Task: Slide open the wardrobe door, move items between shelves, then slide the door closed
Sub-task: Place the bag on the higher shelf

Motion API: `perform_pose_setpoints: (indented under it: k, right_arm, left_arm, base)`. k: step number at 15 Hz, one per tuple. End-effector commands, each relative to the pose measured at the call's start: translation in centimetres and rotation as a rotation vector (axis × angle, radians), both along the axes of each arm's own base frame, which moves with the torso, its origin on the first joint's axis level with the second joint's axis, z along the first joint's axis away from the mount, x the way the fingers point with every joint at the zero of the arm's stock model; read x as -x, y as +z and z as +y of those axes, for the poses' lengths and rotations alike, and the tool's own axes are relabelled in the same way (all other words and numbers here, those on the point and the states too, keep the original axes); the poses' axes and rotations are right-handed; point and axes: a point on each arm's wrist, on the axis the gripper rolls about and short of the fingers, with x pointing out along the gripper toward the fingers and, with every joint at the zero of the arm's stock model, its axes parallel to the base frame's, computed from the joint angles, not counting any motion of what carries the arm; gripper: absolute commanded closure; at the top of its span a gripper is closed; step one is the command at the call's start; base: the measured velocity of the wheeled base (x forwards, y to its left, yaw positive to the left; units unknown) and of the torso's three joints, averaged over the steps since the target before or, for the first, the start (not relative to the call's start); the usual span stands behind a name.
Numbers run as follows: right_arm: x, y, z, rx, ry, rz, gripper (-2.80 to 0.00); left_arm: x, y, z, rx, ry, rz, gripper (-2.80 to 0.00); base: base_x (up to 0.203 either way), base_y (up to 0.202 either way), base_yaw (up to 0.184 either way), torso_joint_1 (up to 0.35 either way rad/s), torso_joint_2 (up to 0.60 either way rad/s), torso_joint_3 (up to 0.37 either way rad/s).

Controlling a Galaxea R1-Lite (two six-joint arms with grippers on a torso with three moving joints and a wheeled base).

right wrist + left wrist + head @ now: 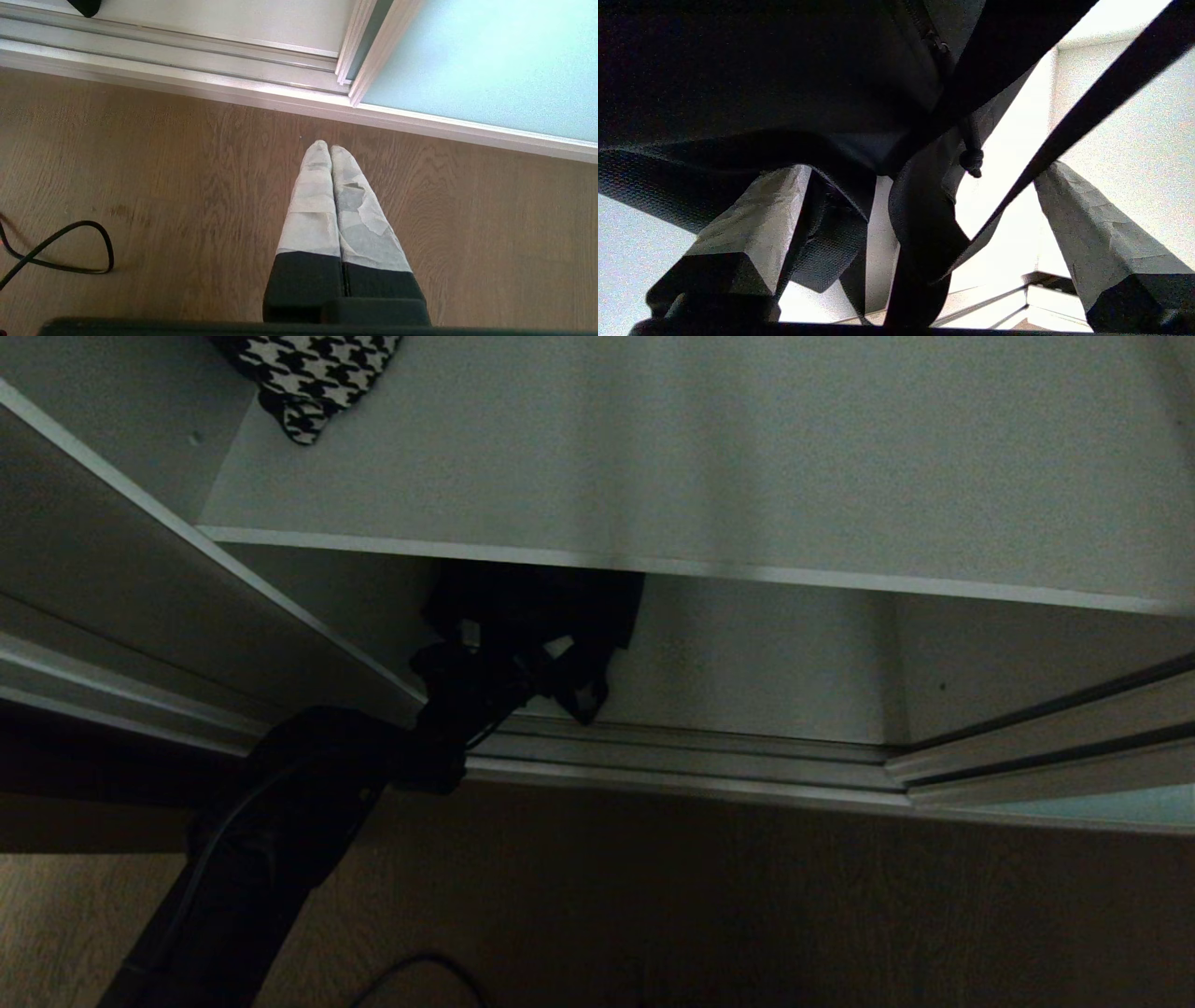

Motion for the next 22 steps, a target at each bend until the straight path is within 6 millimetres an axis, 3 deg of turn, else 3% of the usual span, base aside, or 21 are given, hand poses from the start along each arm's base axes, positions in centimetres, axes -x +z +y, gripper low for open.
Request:
perform_pose_setpoints:
  k: [1,7,8,17,20,22]
  right_arm:
    - [0.0,0.0,0.0,0.0,0.0,-0.001,0.0]
    - [0.0,0.0,0.0,0.0,0.0,-0.001,0.0]
    - [0.0,0.0,0.0,0.0,0.0,0.0,0.0]
    - [0.0,0.0,0.0,0.0,0.0,-0.001,0.0]
    - [0.0,0.0,0.0,0.0,0.0,0.0,0.0]
    - [0.0,0.0,0.0,0.0,0.0,-0.001,0.0]
  left_arm:
    - [0.0,-0.3,0.0,0.003,-0.004,0.001,-2.8]
    - [0.0,-0.4,0.0,0.001,-0.007,-0.011,-2.8]
    - [0.0,-0.5,0.0,-0.001,-0.003,-0.021,0.0]
    - [-0.1,-1.1,0.2,0.0,-0.002,-0.035,0.0]
    - [-0.1,-0.8,0.2,0.002,-0.003,-0.042,0.0]
    - [0.2,0.5,-0.1,0.008,-0.011,-0.061,0.0]
  base:
    - [0.0,0.0,0.0,0.0,0.0,0.0]
    - [0.0,0.0,0.0,0.0,0.0,0.0]
    - [0.0,0.0,0.0,0.0,0.0,0.0]
    - [0.0,0.0,0.0,0.0,0.0,0.0]
    - [0.0,0.0,0.0,0.0,0.0,0.0]
    - [0.0,0.0,0.0,0.0,0.0,0.0]
